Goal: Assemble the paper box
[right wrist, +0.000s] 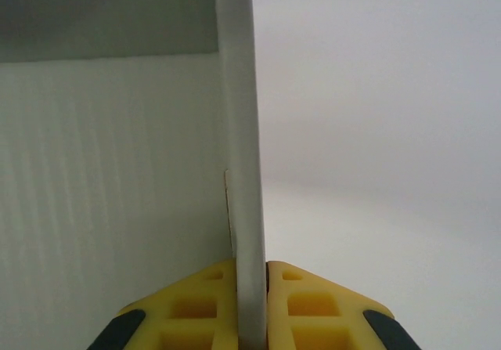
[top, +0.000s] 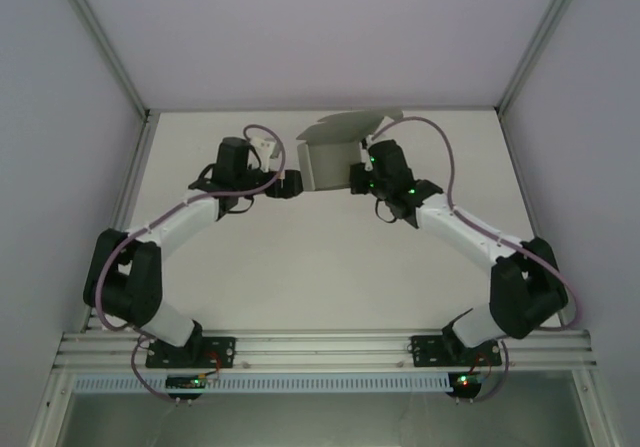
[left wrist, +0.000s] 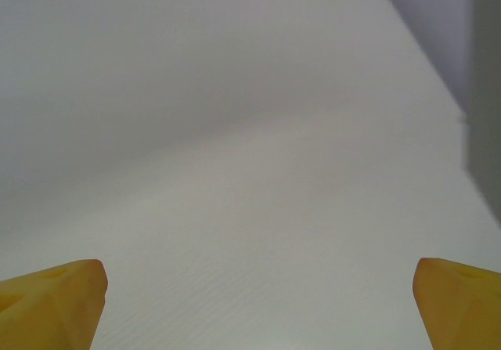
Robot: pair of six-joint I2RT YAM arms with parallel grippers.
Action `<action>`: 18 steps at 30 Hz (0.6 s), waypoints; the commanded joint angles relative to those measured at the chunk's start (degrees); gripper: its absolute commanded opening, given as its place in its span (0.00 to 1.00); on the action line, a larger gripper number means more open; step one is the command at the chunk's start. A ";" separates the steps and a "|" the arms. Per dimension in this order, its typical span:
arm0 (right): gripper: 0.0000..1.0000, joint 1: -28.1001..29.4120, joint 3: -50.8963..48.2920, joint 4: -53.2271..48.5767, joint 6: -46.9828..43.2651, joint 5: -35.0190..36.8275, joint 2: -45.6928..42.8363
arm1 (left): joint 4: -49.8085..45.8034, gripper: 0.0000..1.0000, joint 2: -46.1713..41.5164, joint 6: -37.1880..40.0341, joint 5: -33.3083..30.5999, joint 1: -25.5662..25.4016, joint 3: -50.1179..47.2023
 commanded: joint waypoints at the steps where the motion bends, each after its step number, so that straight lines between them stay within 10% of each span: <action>1: 0.07 -0.31 -0.34 -12.65 -0.93 5.63 -2.45 | -7.79 1.00 -5.06 -0.12 -14.74 3.30 -2.76; 6: 0.08 1.04 -0.59 -21.53 3.05 13.57 2.83 | -13.45 1.00 -9.89 -0.54 -26.39 4.70 -5.11; 18: 0.16 7.63 1.01 -27.21 14.15 16.27 18.87 | -11.99 1.00 -14.74 -0.86 -23.44 4.71 -7.71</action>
